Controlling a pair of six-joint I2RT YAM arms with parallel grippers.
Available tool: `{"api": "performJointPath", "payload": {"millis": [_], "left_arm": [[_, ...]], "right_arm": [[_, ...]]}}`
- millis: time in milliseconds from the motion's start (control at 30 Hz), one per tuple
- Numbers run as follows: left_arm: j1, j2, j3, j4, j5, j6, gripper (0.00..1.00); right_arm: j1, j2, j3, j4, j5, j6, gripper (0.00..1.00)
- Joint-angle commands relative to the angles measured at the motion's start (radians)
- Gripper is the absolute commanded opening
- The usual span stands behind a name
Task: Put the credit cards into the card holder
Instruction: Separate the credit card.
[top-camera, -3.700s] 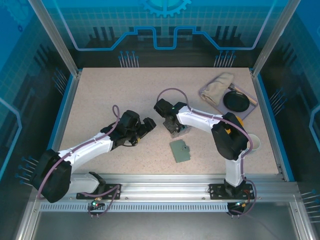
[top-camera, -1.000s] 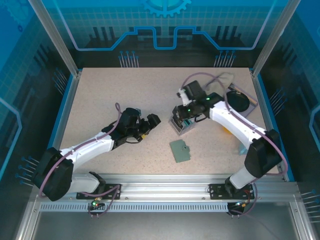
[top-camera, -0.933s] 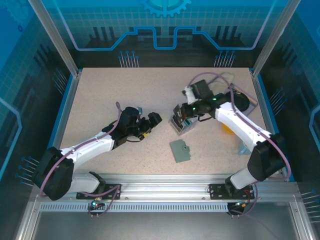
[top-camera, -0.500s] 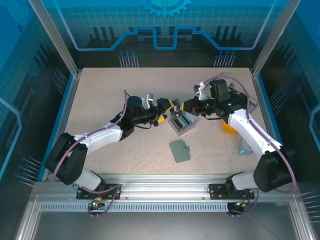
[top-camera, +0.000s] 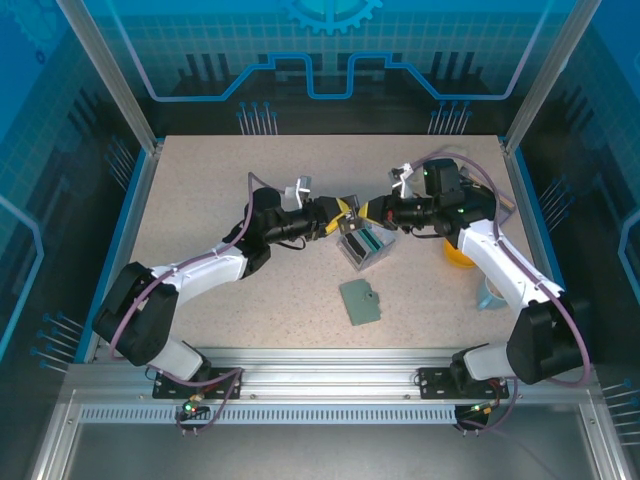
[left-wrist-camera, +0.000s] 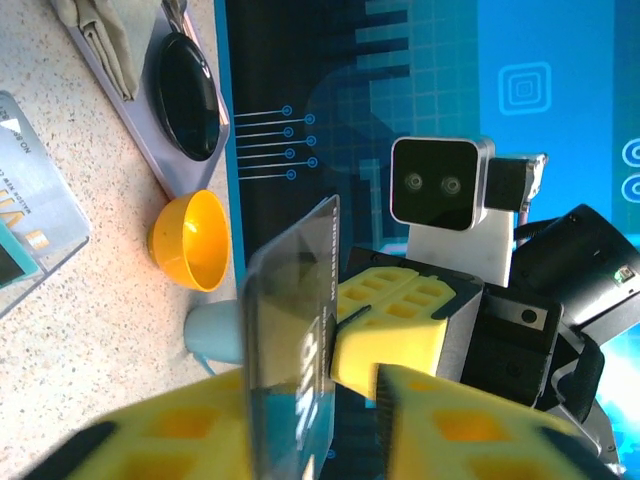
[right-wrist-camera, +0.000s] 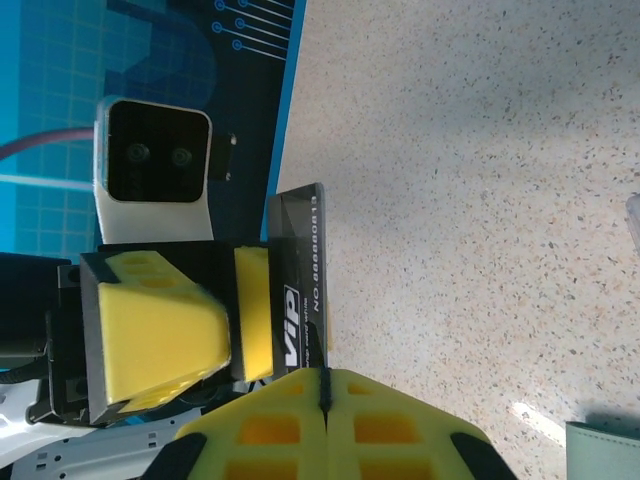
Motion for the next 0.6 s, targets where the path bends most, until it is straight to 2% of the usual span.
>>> {"api": "performJointPath", "payload": {"millis": [0, 167, 367, 567], "left_arm": [[0.001, -0.029, 0.022, 0.038, 0.026, 0.005, 0.20], [0.000, -0.034, 0.021, 0.035, 0.028, 0.008, 0.06], [-0.002, -0.032, 0.020, 0.058, 0.041, -0.001, 0.05], [-0.009, -0.010, 0.025, 0.121, 0.053, -0.037, 0.06]], "right_arm": [[-0.016, 0.010, -0.009, 0.031, -0.044, 0.026, 0.06], [-0.017, 0.010, -0.002, 0.033, -0.060, 0.030, 0.15], [-0.017, 0.028, 0.012, 0.037, -0.107, 0.025, 0.36], [-0.007, 0.076, 0.034, 0.031, -0.149, 0.009, 0.39]]}}
